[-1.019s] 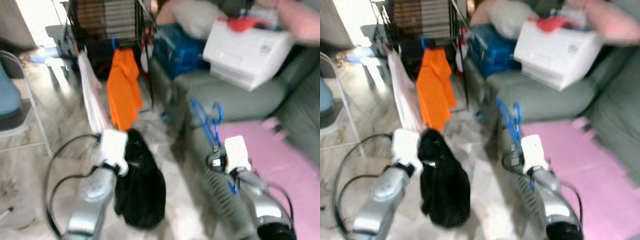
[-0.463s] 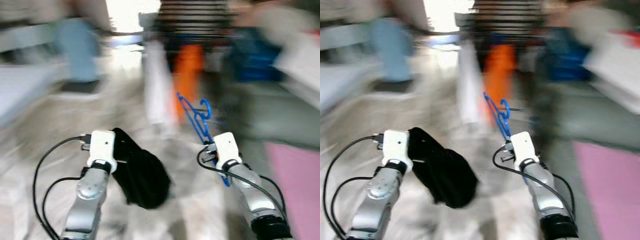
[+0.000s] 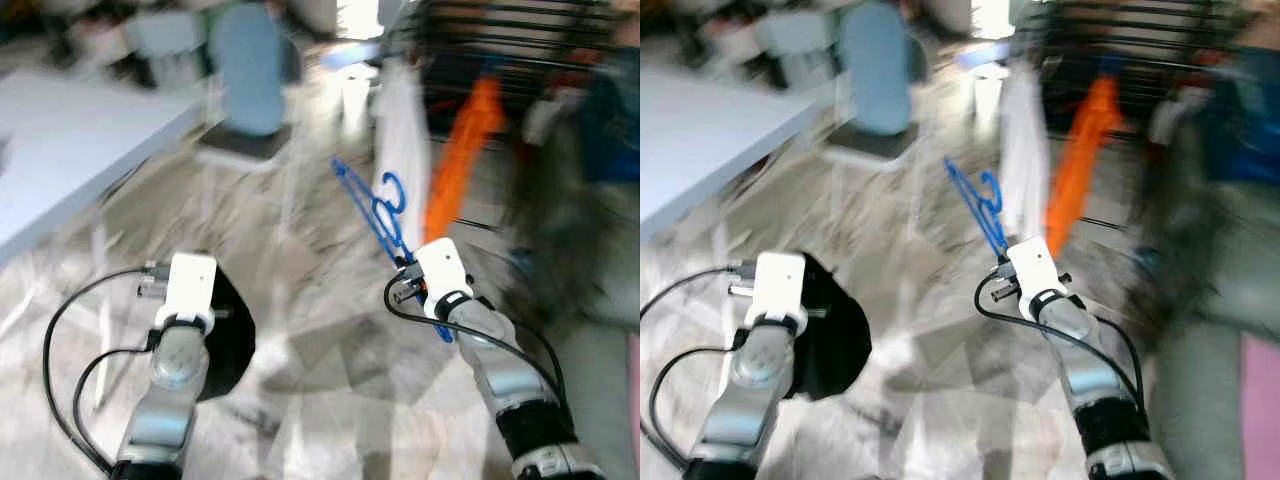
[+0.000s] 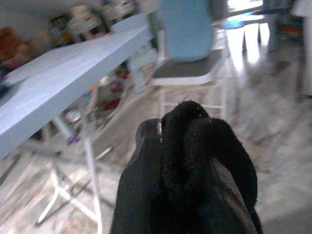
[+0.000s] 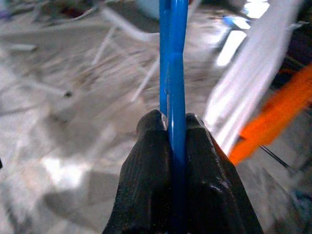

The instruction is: Hang hanger

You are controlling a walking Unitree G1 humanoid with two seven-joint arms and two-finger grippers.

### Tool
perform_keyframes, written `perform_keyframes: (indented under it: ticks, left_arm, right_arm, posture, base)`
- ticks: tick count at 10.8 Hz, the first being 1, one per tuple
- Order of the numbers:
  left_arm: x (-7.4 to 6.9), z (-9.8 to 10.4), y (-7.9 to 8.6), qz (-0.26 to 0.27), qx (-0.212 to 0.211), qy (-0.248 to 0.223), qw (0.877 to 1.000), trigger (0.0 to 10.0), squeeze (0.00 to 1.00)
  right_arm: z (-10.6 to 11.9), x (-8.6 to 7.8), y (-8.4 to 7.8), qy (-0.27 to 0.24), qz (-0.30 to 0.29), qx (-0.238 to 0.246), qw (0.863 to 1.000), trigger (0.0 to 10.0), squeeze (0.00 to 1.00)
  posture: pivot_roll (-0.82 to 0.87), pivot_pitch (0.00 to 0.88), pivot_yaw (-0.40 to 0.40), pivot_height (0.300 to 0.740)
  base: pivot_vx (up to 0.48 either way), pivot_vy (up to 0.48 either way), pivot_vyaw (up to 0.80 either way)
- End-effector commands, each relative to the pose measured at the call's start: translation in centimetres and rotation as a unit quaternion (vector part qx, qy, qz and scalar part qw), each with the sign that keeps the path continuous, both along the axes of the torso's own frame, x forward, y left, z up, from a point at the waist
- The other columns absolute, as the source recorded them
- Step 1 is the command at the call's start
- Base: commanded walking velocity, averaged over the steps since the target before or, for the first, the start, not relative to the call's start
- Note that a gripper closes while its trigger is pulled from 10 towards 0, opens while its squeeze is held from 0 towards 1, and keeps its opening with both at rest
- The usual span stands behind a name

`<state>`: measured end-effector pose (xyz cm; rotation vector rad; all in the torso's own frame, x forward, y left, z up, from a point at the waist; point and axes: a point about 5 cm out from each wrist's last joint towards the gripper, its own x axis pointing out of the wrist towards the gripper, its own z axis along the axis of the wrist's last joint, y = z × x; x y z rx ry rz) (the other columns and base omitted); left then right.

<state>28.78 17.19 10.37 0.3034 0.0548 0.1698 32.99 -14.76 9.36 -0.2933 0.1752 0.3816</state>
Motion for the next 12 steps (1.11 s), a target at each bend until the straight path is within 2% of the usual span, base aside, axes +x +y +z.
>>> perform_keyframes:
  ticks: [1,3,4,5,6,7,9,12]
  left_arm:
    - [0.0,-0.1,1.1,0.029,0.004,0.004,1.000,10.0,0.00]
    - [0.2,-0.1,0.9,0.020,0.002,0.006,1.000,10.0,0.00]
    - [0.3,-0.1,0.6,-0.026,-0.022,0.010,0.999,10.0,0.00]
    - [0.3,-0.3,0.8,-0.040,-0.024,0.016,0.999,10.0,0.00]
    - [0.4,-0.7,1.5,-0.022,-0.015,0.024,0.999,10.0,0.00]
    - [0.6,-0.6,1.6,-0.018,-0.038,0.020,0.999,10.0,0.00]
    - [0.7,-0.6,0.9,-0.049,-0.053,0.026,0.997,10.0,0.00]
    - [1.4,-0.5,-0.6,-0.079,-0.077,0.028,0.994,10.0,0.00]
  right_arm:
    - [1.4,0.7,2.0,-0.024,0.046,0.002,0.999,10.0,0.00]
    - [2.4,1.7,3.5,-0.027,0.094,0.002,0.995,10.0,0.00]
    - [2.6,1.8,4.2,-0.026,0.119,0.003,0.993,10.0,0.00]
    - [2.6,1.8,4.4,-0.025,0.130,0.001,0.991,10.0,0.00]
    - [2.4,1.7,4.3,-0.023,0.122,0.011,0.992,10.0,0.00]
    - [2.0,1.5,3.8,-0.014,0.090,0.045,0.995,10.0,0.00]
    - [1.3,1.0,2.6,-0.004,0.029,0.074,0.997,10.0,0.00]
    - [0.3,0.1,1.5,0.010,-0.029,0.086,0.996,10.0,0.00]
  posture:
    - [-0.15,0.000,0.013,0.740]
    - [-0.14,0.000,0.009,0.740]
    - [-0.13,0.000,0.007,0.740]
    - [-0.13,0.000,0.004,0.740]
    - [-0.13,0.000,-0.001,0.740]
    - [-0.13,0.000,0.000,0.740]
    - [-0.14,0.000,0.008,0.740]
    - [-0.16,0.000,0.019,0.740]
  base:
    - [0.000,0.000,0.80]
    - [0.000,0.000,0.80]
    - [0.000,0.000,0.00]
    - [0.000,0.000,0.00]
    - [0.000,0.000,0.00]
    - [0.000,0.000,0.00]
    - [0.000,0.000,0.00]
    - [0.000,0.295,-0.80]
